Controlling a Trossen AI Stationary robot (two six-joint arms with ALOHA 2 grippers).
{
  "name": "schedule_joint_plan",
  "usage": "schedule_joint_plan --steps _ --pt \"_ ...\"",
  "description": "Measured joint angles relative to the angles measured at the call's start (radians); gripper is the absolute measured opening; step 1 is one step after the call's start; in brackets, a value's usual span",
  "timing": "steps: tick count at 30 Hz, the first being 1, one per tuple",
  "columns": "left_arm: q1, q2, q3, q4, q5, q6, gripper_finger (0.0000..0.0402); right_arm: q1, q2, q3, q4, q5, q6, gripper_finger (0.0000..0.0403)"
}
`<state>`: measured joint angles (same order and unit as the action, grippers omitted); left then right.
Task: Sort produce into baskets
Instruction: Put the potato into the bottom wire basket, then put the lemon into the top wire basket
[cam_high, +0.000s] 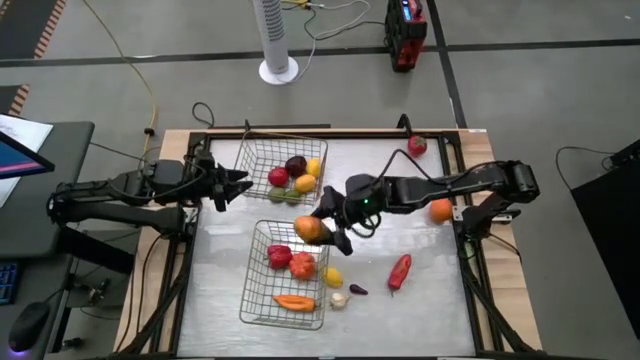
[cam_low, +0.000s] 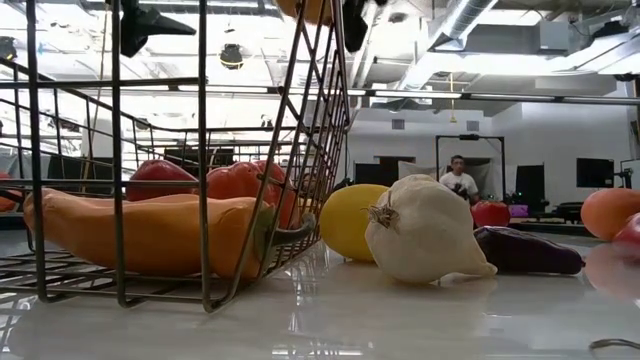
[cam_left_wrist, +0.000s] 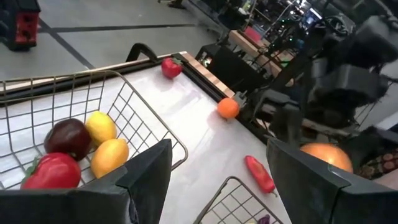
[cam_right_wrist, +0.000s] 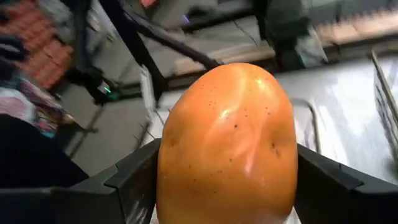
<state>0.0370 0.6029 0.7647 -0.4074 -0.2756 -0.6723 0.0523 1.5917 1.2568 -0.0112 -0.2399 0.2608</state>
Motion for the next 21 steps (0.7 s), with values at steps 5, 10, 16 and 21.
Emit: schedule_joint_plan --steps 5,10,16,21 --pt "0.000 -0.001 0.000 0.002 0.000 0.011 0.0249 0.003 0.025 0.001 -0.077 0.033 0.018 0.0338" --pt "0.005 0.001 0.000 0.006 -0.001 0.017 0.0249 0.006 0.051 0.007 -0.090 0.028 0.050 0.0380" --pt "0.009 0.005 0.000 0.010 0.025 0.016 0.0249 0.007 0.028 0.050 -0.347 0.055 0.053 0.0395" --pt "0.009 0.005 0.000 0.009 0.053 0.015 0.0249 0.070 -0.031 0.065 -0.607 0.177 0.044 0.0379"
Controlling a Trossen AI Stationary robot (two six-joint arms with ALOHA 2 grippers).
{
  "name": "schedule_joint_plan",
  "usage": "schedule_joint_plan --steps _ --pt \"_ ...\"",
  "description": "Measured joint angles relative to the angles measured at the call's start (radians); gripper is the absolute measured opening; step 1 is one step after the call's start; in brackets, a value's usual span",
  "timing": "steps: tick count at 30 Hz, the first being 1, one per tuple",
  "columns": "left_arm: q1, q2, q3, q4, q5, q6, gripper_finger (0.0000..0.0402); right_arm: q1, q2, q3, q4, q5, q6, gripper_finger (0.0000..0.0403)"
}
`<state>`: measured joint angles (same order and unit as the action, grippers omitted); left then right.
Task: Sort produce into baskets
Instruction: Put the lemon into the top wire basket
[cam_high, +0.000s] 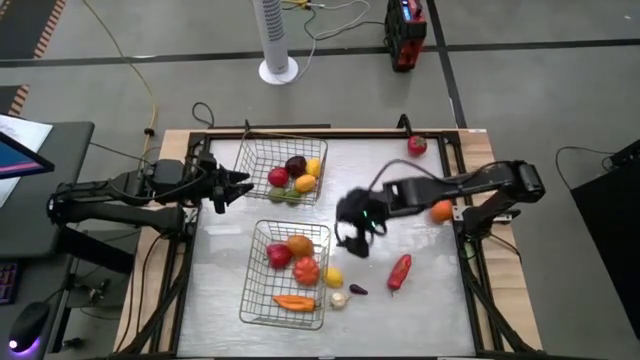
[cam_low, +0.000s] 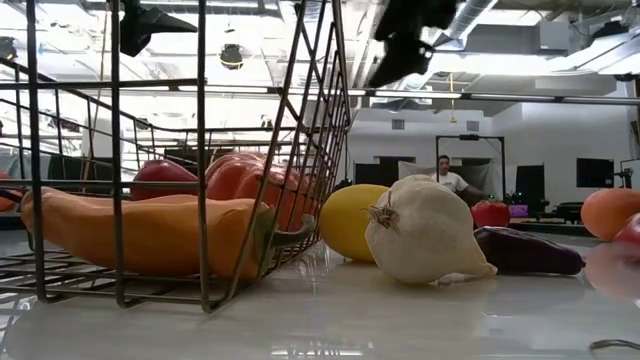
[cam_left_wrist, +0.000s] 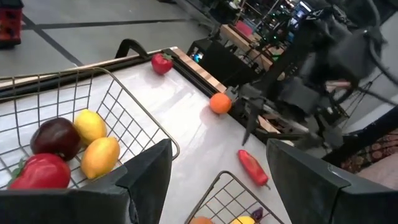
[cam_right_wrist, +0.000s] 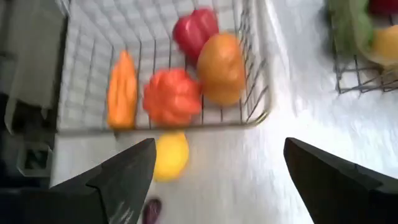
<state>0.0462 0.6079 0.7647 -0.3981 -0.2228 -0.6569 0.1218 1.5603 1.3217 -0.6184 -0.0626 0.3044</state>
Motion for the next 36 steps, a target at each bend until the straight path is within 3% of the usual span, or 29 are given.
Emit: schedule_joint_plan --steps 8,15,24,36 --pt "0.000 0.000 0.000 0.000 0.000 0.025 0.0249 0.199 0.014 -0.133 0.107 0.164 0.008 0.0348" --pt "0.001 0.000 0.001 0.010 -0.001 0.046 0.0249 0.232 0.046 -0.266 0.315 0.223 0.091 0.0322" --pt "0.001 0.016 0.112 -0.083 -0.060 0.105 0.0249 0.211 0.179 -0.260 0.363 0.110 0.191 0.0340" --pt "0.001 0.035 0.184 -0.212 -0.051 0.123 0.0249 0.268 0.288 -0.185 0.371 0.216 0.195 0.0347"
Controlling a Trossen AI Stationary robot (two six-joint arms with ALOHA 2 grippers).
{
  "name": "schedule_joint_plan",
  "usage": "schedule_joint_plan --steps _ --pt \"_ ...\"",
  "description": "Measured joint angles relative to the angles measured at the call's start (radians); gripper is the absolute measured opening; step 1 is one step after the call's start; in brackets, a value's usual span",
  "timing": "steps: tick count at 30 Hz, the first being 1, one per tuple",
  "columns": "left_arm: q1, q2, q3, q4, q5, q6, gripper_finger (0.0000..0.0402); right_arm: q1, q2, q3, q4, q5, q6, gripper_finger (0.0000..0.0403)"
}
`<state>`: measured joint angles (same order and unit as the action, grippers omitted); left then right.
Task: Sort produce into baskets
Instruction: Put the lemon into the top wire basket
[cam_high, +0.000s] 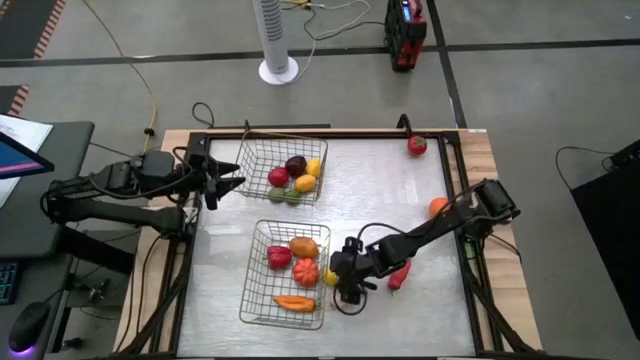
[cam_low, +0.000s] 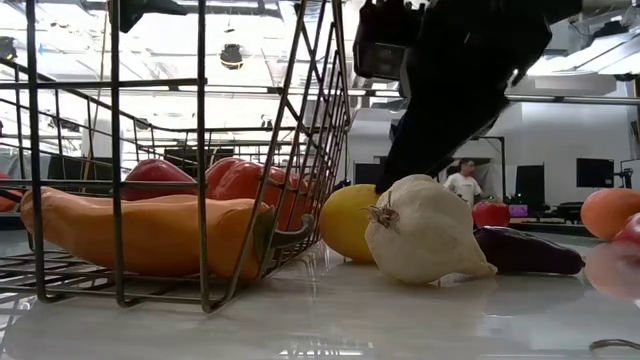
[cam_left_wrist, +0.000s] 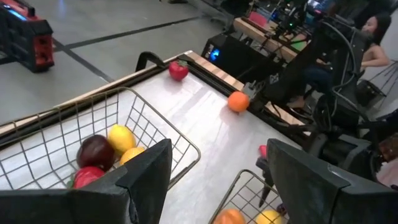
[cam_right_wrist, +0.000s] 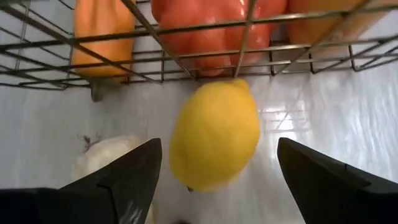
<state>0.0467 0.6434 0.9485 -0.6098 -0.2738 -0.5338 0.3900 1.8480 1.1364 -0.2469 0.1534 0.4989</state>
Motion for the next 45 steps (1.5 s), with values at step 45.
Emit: schedule_joint_plan --steps 45 --pt "0.000 0.011 0.001 -0.005 -0.015 -0.076 0.0249 -0.231 -0.319 0.009 -0.390 0.242 -0.160 0.0205"
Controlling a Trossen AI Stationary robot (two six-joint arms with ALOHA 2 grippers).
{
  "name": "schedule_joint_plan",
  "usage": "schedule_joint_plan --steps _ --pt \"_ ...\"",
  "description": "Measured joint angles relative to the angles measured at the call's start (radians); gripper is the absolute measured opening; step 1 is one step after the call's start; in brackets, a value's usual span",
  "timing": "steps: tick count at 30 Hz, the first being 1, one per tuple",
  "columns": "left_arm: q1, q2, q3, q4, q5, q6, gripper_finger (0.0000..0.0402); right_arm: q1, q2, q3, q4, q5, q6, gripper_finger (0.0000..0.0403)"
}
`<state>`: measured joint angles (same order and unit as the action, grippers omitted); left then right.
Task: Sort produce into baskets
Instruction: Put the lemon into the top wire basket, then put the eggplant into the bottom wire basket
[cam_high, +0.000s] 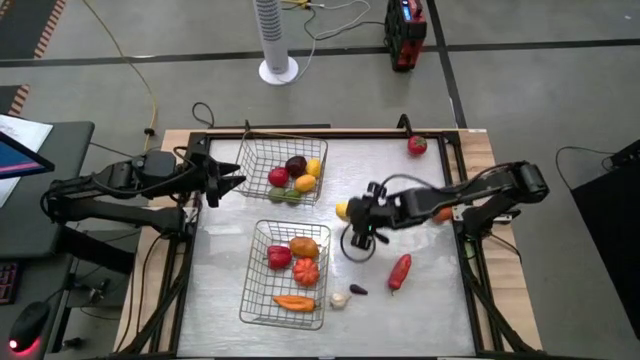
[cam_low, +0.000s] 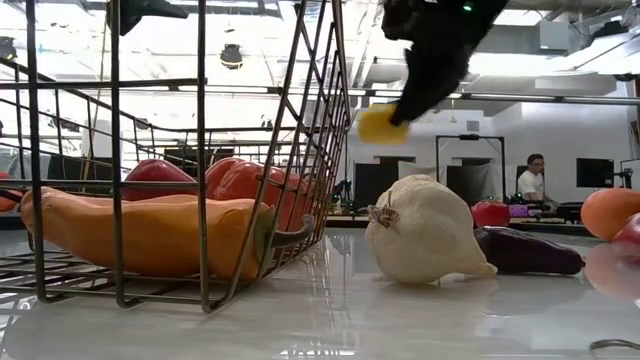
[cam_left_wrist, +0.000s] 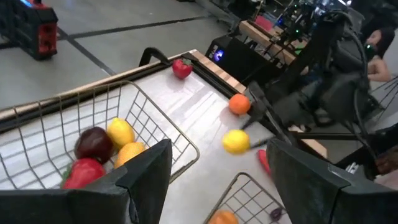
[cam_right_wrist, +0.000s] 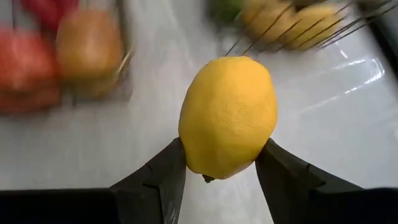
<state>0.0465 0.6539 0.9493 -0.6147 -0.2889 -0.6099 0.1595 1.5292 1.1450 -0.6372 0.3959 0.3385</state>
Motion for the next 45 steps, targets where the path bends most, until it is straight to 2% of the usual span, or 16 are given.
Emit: schedule_joint_plan --steps 6,13,15,18,23,27,30,33,36,42,45 --pt "0.000 -0.003 0.000 0.001 0.004 -0.043 0.0249 -0.126 -0.042 0.000 0.225 -0.022 -0.014 0.0205" --pt "0.000 0.001 0.000 0.005 0.005 -0.046 0.0249 -0.262 0.027 0.002 0.668 -0.216 -0.003 0.0206" --pt "0.000 0.000 0.000 0.008 0.005 -0.046 0.0249 -0.291 0.050 0.001 0.739 -0.235 0.029 0.0206" --pt "0.000 0.001 0.000 0.007 0.005 -0.044 0.0249 -0.337 0.085 0.002 0.802 -0.340 0.044 0.0220" --pt "0.000 0.000 0.000 0.005 0.005 -0.039 0.0249 -0.393 0.145 0.017 0.766 -0.521 0.049 0.0288" --pt "0.000 0.000 0.000 0.003 0.014 -0.025 0.0249 -0.404 0.145 0.040 0.741 -0.537 0.048 0.0340" --pt "0.000 -0.001 0.000 0.001 0.043 -0.023 0.0249 -0.397 0.107 0.059 0.577 -0.558 0.040 0.0358" --pt "0.000 -0.013 0.000 -0.005 0.056 -0.021 0.0249 -0.347 0.046 0.083 0.377 -0.571 -0.027 0.0357" --pt "0.000 -0.019 0.000 -0.009 0.042 0.014 0.0249 -0.253 0.003 0.075 0.265 -0.549 -0.099 0.0345" --pt "0.000 -0.020 0.000 -0.009 0.014 0.070 0.0249 -0.008 -0.005 0.060 0.183 -0.393 -0.126 0.0313" --pt "0.000 -0.020 0.000 -0.009 0.014 0.088 0.0249 0.109 0.022 0.060 0.170 -0.302 -0.076 0.0302"
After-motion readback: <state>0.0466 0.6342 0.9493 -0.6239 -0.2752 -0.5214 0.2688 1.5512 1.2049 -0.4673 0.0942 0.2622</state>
